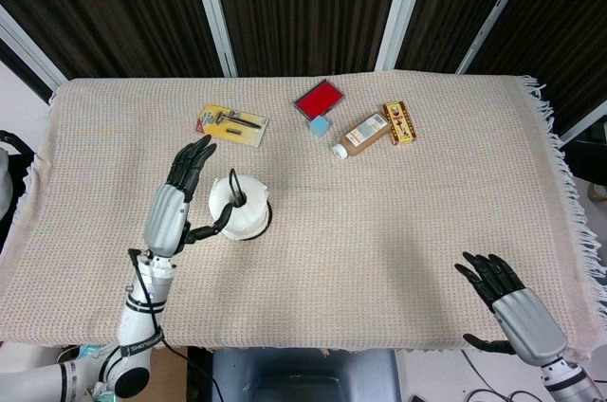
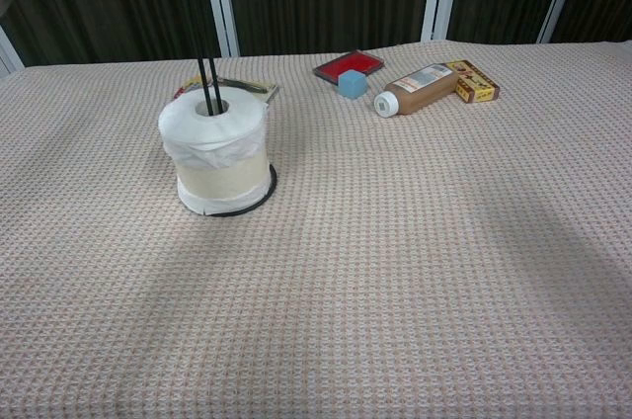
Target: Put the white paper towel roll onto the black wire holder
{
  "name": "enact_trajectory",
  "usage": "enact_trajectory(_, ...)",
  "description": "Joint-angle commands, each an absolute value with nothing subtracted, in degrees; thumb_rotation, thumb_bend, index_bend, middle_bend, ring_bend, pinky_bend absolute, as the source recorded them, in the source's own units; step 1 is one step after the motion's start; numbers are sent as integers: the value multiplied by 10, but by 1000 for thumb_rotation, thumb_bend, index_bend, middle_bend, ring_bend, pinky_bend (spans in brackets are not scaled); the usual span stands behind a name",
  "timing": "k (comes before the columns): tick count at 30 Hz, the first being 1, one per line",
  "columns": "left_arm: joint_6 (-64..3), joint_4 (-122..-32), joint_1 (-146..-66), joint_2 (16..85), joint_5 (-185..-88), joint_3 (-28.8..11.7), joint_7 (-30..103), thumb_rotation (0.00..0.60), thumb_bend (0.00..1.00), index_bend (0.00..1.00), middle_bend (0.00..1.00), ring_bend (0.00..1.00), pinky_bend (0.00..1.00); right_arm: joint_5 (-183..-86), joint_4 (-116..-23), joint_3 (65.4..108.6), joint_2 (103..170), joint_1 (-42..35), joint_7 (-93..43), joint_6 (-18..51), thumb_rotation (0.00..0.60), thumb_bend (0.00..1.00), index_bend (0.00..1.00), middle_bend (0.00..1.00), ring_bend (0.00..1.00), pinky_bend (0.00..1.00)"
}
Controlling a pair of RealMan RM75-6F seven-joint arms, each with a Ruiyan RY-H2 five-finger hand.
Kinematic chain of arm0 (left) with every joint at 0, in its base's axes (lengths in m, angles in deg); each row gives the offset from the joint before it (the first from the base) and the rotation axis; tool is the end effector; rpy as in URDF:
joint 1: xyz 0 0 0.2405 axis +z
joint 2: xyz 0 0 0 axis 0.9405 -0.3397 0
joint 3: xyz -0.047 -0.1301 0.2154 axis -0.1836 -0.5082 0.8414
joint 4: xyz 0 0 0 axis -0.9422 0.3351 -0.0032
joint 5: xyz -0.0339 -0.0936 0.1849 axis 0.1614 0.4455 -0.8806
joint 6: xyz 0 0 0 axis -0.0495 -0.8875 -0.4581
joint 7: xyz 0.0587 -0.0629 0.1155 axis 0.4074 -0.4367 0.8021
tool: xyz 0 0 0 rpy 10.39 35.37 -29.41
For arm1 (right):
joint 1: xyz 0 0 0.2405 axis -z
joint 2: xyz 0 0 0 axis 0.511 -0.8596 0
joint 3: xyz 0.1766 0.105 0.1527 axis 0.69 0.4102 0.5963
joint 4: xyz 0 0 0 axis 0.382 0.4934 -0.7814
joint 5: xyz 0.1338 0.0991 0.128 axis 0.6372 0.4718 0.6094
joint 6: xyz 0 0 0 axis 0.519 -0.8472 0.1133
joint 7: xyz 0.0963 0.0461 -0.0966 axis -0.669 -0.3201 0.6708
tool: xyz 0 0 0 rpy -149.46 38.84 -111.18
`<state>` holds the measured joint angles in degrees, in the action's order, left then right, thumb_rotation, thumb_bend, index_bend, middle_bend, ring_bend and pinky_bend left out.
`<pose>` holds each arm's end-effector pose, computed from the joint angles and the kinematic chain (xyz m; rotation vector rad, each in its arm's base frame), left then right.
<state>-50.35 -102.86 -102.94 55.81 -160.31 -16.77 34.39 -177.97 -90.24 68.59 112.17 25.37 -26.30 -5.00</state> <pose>-0.0934 0.2986 0.0710 -1.3750 -0.9786 -1.7952 -0.2797 -0.1324 0.1419 1.7840 -0.9221 0.9571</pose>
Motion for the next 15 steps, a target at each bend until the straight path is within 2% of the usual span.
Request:
enact_trajectory(1, -529, -1051, -967, 494, -1637, -94, 319, 600, 413, 0, 0, 0, 13, -1778, -902, 685, 1125, 252, -255, -41, 600, 64, 0, 0, 0, 0)
enact_trajectory(4, -540, -1022, -912, 438, -1657, -16, 278, 600, 420, 0, 0, 0, 9, -1773, -904, 685, 1130, 249, -241, -27, 600, 64, 0, 0, 0, 0)
enact_trajectory(6, -557, -970, -872, 419, -1669, 29, 255, 600, 420, 0, 0, 0, 7, -1771, -906, 686, 1135, 249, -231, -22, 600, 64, 0, 0, 0, 0)
enact_trajectory(8, -592, -905, -832, 429, -1677, 54, 238, 600, 420, 0, 0, 0, 6, -1770, -906, 686, 1139, 250, -221, -20, 600, 64, 0, 0, 0, 0)
enact_trajectory(10, -622, -848, -804, 451, -1678, 60, 217, 600, 418, 0, 0, 0, 2, -1771, -906, 686, 1143, 250, -213, -19, 600, 64, 0, 0, 0, 0)
enact_trajectory(12, -612, -813, -796, 452, -1680, 69, 227, 600, 418, 0, 0, 0, 0, -1772, -906, 686, 1148, 251, -205, -17, 600, 64, 0, 0, 0, 0)
enact_trajectory(15, -605, -823, -792, 438, -1677, 67, 218, 600, 419, 0, 0, 0, 0, -1770, -906, 686, 1152, 249, -199, -11, 600, 64, 0, 0, 0, 0)
